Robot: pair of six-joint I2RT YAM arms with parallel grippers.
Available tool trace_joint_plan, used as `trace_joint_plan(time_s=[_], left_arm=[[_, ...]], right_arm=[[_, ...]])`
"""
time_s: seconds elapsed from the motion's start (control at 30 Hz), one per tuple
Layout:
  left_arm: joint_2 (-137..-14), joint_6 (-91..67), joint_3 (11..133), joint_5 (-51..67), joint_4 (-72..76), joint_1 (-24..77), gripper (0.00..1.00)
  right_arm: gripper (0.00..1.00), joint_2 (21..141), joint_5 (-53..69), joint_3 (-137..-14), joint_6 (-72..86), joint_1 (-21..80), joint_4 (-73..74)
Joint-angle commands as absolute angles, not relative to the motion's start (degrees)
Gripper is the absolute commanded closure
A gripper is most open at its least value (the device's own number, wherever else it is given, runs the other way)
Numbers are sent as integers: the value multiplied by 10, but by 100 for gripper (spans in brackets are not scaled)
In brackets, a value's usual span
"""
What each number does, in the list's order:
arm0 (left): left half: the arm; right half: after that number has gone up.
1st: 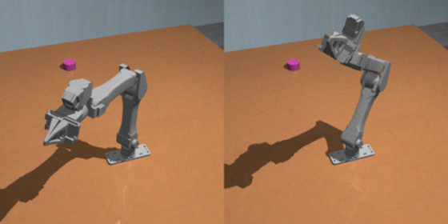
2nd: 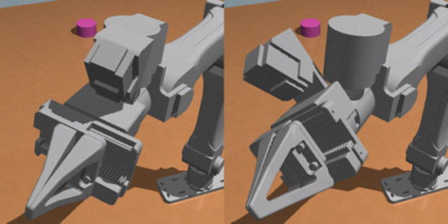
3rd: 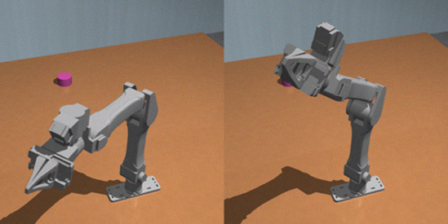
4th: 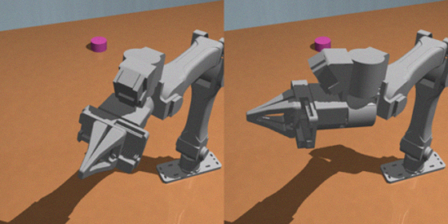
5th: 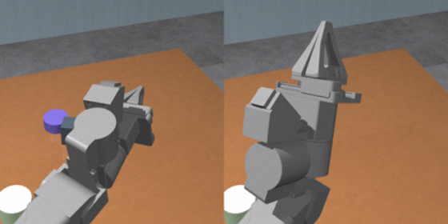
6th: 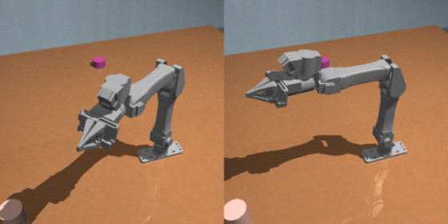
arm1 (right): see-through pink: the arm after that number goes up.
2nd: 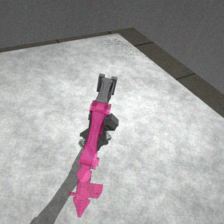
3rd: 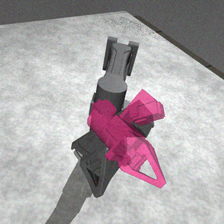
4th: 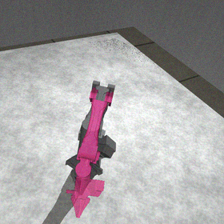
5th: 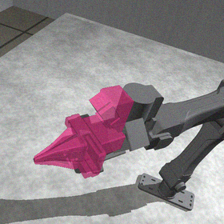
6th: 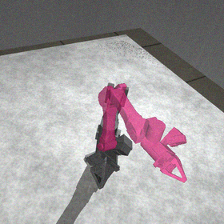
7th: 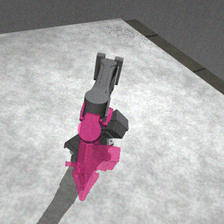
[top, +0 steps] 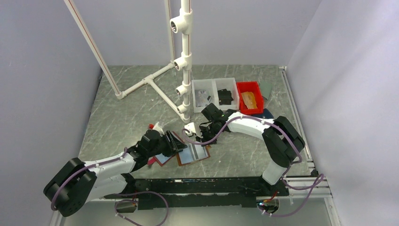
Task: Take the credit cards out of the card holder
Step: Remove the credit card from the card holder.
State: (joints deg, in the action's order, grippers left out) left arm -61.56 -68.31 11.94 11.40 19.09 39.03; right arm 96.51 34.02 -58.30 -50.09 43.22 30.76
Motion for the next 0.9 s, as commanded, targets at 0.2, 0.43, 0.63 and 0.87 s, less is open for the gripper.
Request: trace_joint_plan(time_s=[0.2,0.43,0.63,0.87], left_arm=[[-666,-686,148,156,259,388,55],[-710,-664,152,190,310,388,67],[-762,-670,155,180,305,388,66],[-839,-672,171,202,330,388,60]], right_arm=[[99,981,326,-595,-516,432,313],[100,997,316,-600,-518,431,319],[100,1001,313,-600,-518,432,321],[100,1007,318,-602,-509,438,318]])
